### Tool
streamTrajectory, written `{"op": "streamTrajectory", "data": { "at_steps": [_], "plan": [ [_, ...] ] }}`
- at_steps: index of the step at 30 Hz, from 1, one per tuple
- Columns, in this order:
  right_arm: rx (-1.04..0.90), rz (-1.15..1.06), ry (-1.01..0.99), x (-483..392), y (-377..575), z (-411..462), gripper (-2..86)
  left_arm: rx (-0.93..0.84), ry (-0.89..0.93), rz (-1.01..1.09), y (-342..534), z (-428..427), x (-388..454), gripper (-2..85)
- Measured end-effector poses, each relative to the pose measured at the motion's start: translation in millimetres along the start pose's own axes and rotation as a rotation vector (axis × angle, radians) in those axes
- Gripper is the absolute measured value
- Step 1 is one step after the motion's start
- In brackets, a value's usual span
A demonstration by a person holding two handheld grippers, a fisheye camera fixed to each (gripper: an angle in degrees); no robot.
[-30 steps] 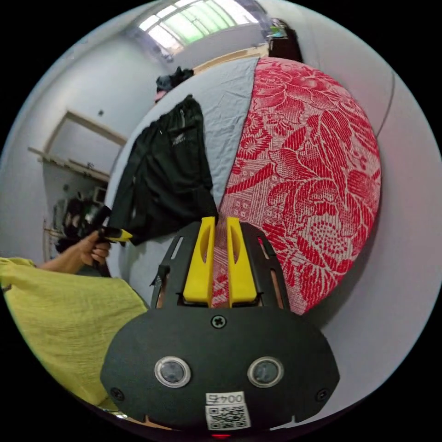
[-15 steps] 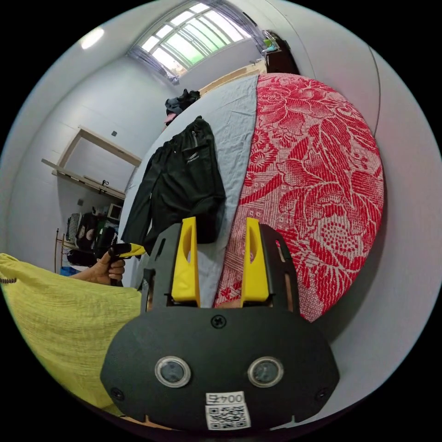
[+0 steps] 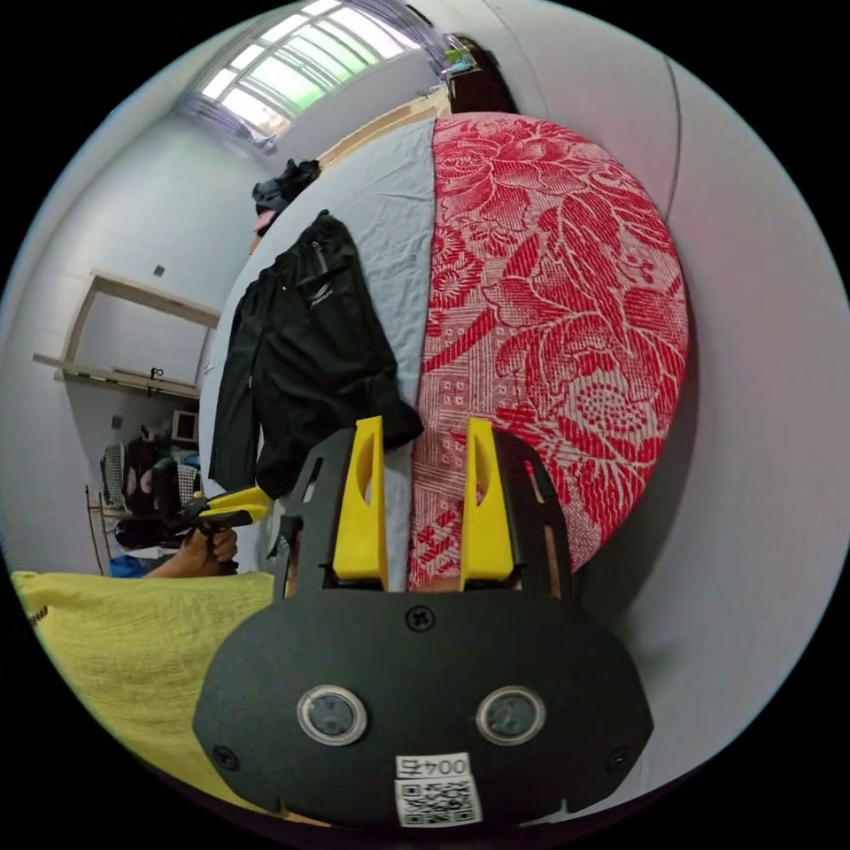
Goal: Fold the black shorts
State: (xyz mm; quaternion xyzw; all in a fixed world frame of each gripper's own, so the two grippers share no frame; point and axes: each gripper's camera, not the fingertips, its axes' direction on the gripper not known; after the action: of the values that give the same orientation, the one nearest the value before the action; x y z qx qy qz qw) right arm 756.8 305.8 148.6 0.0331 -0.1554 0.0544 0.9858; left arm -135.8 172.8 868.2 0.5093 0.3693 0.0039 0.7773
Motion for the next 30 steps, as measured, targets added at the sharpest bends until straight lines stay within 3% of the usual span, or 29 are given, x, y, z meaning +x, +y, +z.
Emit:
{"op": "streamTrajectory", "data": {
  "at_steps": [5,7,9,12,16,19,23,26,30],
  "plan": [
    [0.074,0.014,0.079,1,-2,-7,13.2,-0.038,-0.028,0.051,-3,2,10,11.7],
    [0.075,0.006,0.008,7,-4,-5,13.4,-0.045,-0.023,0.057,-3,1,14,12.0],
    [0.044,-0.053,-0.063,1,-8,7,14.4,-0.051,-0.036,0.075,-4,0,21,12.3],
    [-0.046,-0.178,0.016,-28,-17,42,15.4,-0.052,-0.034,0.073,-9,-3,27,12.5],
    [-0.149,-0.263,0.118,-49,-27,87,3.4,-0.066,-0.055,0.095,-22,-4,35,10.2],
    [-0.175,-0.295,0.096,-69,-41,83,1.4,-0.168,-0.031,0.054,-33,-6,31,4.1],
    [-0.164,-0.252,-0.131,-88,-71,41,0.4,-0.175,0.24,-0.102,-53,-70,25,2.6],
    [-0.255,-0.213,-0.06,-72,-82,61,0.3,-0.184,0.388,-0.147,-59,-104,19,2.1],
    [-0.352,-0.137,-0.072,-37,-79,118,0.5,-0.253,0.505,-0.342,-41,-74,-18,1.8]
  ]
}}
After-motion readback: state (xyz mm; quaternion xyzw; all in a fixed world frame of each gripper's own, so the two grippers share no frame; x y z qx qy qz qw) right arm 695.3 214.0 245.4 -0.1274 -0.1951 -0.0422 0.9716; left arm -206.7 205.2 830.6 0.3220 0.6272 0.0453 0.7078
